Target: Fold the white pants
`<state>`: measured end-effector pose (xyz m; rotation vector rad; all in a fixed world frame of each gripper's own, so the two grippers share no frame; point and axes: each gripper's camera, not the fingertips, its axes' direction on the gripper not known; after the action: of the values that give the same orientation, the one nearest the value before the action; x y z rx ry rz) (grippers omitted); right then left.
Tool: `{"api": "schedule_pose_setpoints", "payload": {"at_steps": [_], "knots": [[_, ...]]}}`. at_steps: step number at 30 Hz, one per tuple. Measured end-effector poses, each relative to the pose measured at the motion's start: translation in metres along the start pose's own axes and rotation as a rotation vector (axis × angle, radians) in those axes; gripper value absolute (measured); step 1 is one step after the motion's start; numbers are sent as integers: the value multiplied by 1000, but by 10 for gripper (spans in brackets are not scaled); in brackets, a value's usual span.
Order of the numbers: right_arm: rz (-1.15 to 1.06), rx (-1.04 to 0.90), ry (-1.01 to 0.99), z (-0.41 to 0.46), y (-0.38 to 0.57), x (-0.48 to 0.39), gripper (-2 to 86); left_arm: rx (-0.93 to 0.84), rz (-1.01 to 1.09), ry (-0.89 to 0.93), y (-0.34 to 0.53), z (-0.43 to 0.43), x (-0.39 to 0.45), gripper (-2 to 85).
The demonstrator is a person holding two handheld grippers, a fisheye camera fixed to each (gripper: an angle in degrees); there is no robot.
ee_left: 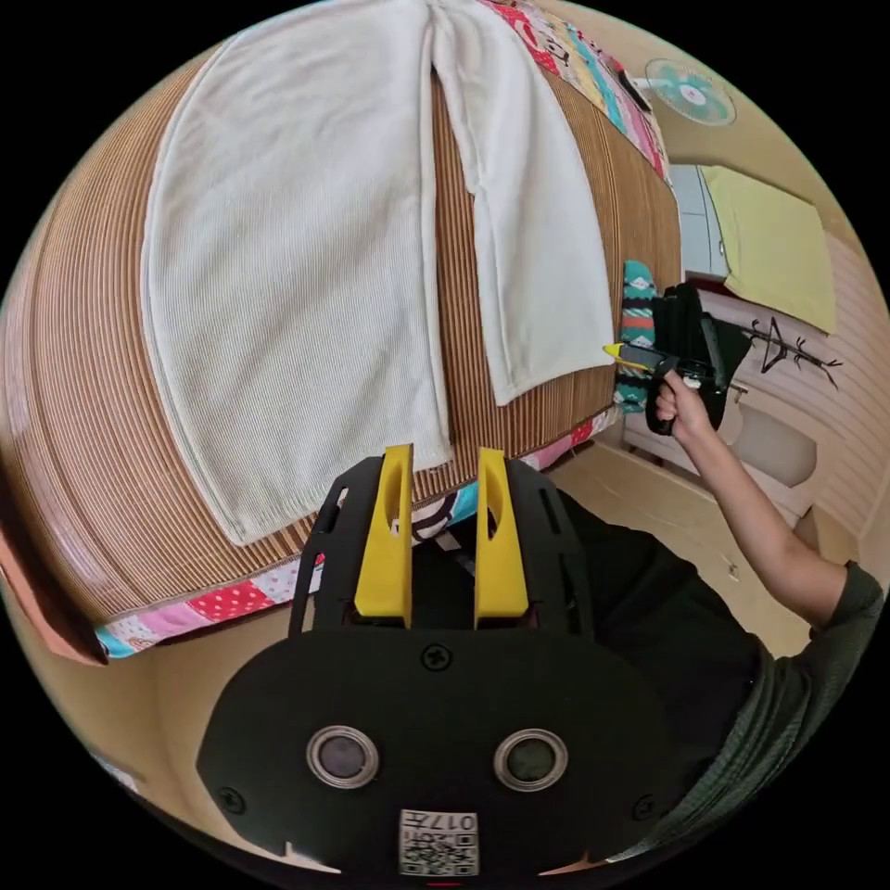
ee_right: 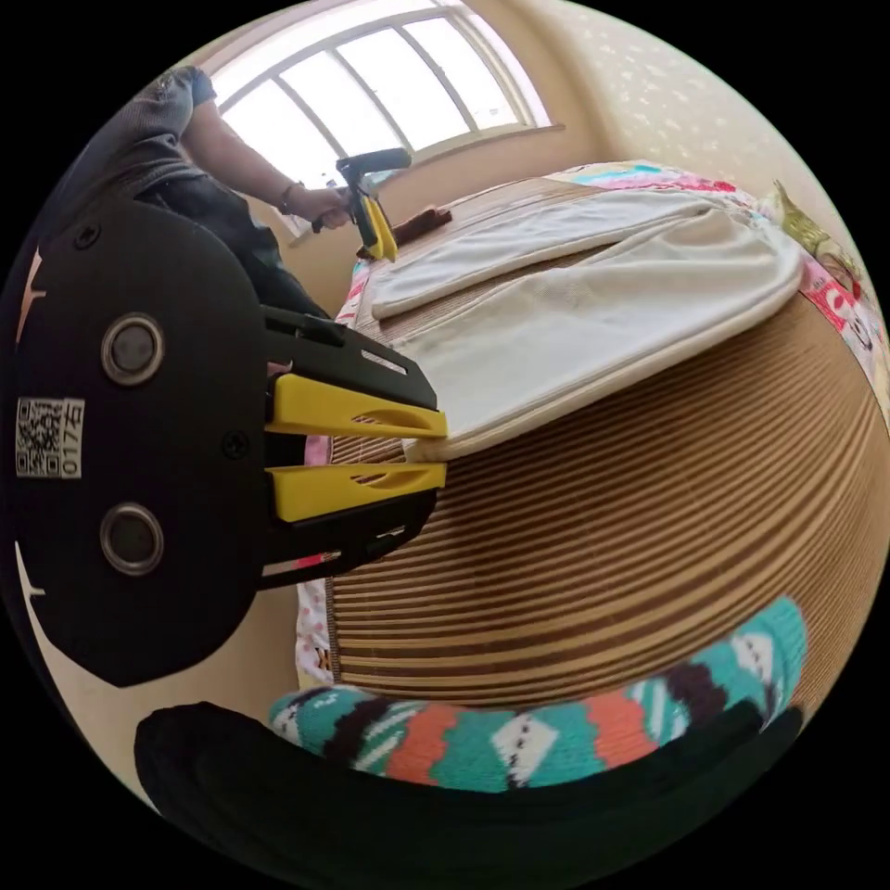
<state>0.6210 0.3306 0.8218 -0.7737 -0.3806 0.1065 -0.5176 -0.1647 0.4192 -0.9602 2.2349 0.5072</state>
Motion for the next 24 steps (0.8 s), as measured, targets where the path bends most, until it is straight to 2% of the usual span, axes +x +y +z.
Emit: {"api": "schedule_pose_setpoints", "payload": {"at_steps": [2, 4, 5, 7, 11, 14, 17, 20, 22, 24], "knots": [[96, 47, -117, -8, 13, 36, 33, -71, 53, -86, -25, 33, 3, 101], [111, 11, -196, -1, 18, 56, 31, -204, 63, -146, -53, 89, -8, 98], [88, -21, -173, 3, 19, 58, 30, -235, 56, -151, -57, 102, -13, 96], [35, -71, -92, 9, 21, 52, 30, -188, 18, -234, -55, 119, -27, 55], [13, -130, -66, 28, 38, 54, 29, -190, -59, -179, -35, 142, -43, 12], [38, -198, -23, 52, 65, 70, 28, -314, -22, -205, -17, 175, -42, 7], [46, -222, 49, 66, 103, 87, 29, -468, -68, -132, -12, 198, -58, 14], [63, -85, -11, 41, 135, 88, 30, -348, -128, -22, -5, 165, -70, 29], [-15, -22, -54, 22, 145, 69, 30, -168, -90, 90, -5, 119, -62, 46], [-211, -34, -147, 12, 145, 28, 31, -87, -31, 170, -13, 91, -46, 80]]}}
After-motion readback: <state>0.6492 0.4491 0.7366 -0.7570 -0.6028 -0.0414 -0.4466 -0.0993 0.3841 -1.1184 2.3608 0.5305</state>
